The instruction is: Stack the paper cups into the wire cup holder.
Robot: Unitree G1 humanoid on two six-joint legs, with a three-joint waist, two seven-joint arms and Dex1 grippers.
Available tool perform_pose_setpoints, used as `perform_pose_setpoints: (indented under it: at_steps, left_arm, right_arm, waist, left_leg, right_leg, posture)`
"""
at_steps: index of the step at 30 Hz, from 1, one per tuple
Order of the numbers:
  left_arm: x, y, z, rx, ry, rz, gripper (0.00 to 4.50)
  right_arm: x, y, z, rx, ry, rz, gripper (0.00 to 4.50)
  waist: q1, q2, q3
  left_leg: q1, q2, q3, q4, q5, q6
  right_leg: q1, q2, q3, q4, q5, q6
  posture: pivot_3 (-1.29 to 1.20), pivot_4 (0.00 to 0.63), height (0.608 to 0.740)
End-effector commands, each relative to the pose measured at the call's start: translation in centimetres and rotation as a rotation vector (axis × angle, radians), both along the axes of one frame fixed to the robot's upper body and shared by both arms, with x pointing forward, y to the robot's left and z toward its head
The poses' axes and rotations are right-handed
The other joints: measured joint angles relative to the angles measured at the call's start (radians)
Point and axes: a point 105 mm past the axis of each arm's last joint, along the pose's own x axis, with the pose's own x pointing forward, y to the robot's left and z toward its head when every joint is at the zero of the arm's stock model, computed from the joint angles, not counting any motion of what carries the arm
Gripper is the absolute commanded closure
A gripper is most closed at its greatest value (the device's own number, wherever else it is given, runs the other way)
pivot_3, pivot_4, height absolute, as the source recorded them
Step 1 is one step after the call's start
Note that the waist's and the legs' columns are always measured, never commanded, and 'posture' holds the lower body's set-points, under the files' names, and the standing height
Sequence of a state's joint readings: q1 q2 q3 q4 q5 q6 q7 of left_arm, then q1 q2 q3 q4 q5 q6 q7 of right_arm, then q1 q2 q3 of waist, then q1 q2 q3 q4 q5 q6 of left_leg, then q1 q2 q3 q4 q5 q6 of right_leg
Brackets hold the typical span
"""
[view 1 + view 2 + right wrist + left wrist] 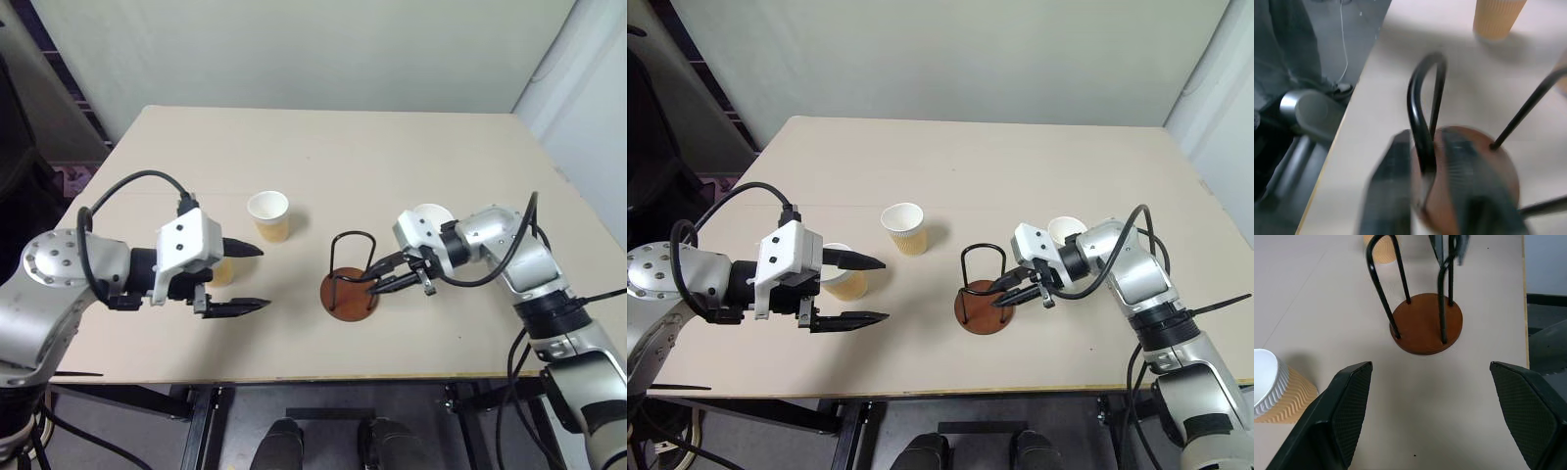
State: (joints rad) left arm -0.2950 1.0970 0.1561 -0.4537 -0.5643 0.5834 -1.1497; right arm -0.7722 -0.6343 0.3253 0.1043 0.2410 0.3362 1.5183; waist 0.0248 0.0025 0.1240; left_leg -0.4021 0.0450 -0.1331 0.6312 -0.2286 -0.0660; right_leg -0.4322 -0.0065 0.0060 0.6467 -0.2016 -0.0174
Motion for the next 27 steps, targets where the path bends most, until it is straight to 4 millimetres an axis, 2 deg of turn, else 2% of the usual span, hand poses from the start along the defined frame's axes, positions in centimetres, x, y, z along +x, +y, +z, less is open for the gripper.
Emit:
perform_pose_setpoints:
  at_steps: [1, 5, 7, 9, 12, 15, 17, 19, 27]
  left_arm:
    - [-0.1, -0.4, 1.0, 0.003, -0.052, -0.022, 0.36]
    - [0.1, -0.3, 1.5, -0.002, -0.072, -0.023, 0.36]
    - [0.4, -0.2, 2.2, -0.023, -0.105, -0.013, 0.36]
    - [1.2, -0.6, 3.8, -0.107, -0.171, 0.009, 0.36]
    - [2.2, -1.4, 5.0, -0.19, -0.22, 0.032, 0.36]
    - [3.2, -2.5, 4.8, -0.197, -0.261, 0.041, 0.36]
    - [3.7, -3.4, 3.9, -0.177, -0.254, 0.035, 0.36]
    - [4.0, -3.8, 3.3, -0.153, -0.256, 0.037, 0.36]
    - [4.0, -3.5, 3.2, -0.148, -0.26, 0.062, 0.36]
  right_arm:
    - [-0.1, -0.6, 1.0, -0.032, -0.062, 0.02, 2.25]
    - [-0.3, -3.4, 2.7, -0.101, -0.151, 0.009, 0.74]
    - [0.3, -5.1, 4.1, -0.137, -0.236, -0.036, 0.06]
    - [2.0, -7.3, 6.1, -0.179, -0.353, -0.137, 0.02]
    - [3.5, -9.2, 7.4, -0.22, -0.426, -0.229, 0.02]
    - [5.0, -10.7, 7.1, -0.269, -0.445, -0.306, 0.02]
    - [6.2, -11.3, 5.6, -0.317, -0.429, -0.339, 0.02]
    - [7.0, -11.2, 4.6, -0.343, -0.429, -0.347, 0.02]
    - [8.8, -9.7, 2.7, -0.354, -0.428, -0.333, 0.02]
  waist:
    - [0.0, 0.0, 0.0]
    - [0.005, 0.0, 0.0]
    - [0.004, 0.0, 0.0]
    - [0.005, 0.0, 0.0]
    - [0.004, 0.0, 0.0]
    - [0.004, 0.0, 0.0]
    - [0.003, 0.0, 0.0]
    - [0.001, 0.0, 0.0]
    - [0.001, 0.002, 0.001]
  left_leg:
    - [0.0, 0.0, 0.0, 0.0, 0.0, 0.0]
    - [-0.001, 0.0, 0.0, 0.0, -0.001, 0.0]
    - [-0.001, 0.0, 0.0, 0.0, -0.002, 0.0]
    - [-0.001, 0.0, 0.001, 0.001, -0.002, 0.0]
    - [0.0, 0.0, 0.001, 0.001, -0.001, 0.0]
    - [0.004, 0.001, 0.001, 0.0, -0.001, 0.0]
    - [0.005, 0.001, 0.001, 0.0, -0.001, 0.001]
    - [0.006, 0.001, 0.001, 0.001, -0.001, 0.001]
    - [0.002, 0.002, 0.001, -0.001, -0.002, 0.0]
  right_leg:
    - [0.0, 0.0, 0.0, 0.0, 0.0, 0.0]
    - [0.0, 0.001, 0.0, -0.001, 0.0, 0.001]
    - [0.0, 0.001, 0.0, -0.001, 0.0, 0.001]
    - [0.0, 0.0, 0.0, -0.001, 0.001, 0.002]
    - [0.001, 0.0, 0.0, 0.0, 0.002, 0.002]
    - [0.004, 0.0, 0.001, 0.0, 0.004, 0.007]
    - [0.005, 0.0, 0.001, -0.001, 0.006, 0.01]
    - [0.005, 0.0, 0.001, -0.001, 0.007, 0.011]
    - [0.0, 0.001, 0.001, -0.001, 0.007, 0.012]
  posture:
    - [0.0, 0.15, 0.74]
    - [0.0, 0.15, 0.74]
    - [0.0, 0.15, 0.74]
    - [0.0, 0.15, 0.74]
    - [0.0, 0.15, 0.74]
    - [0.0, 0.15, 0.74]
    - [0.0, 0.15, 0.74]
    - [0.0, 0.15, 0.74]
    - [0.0, 0.15, 0.74]
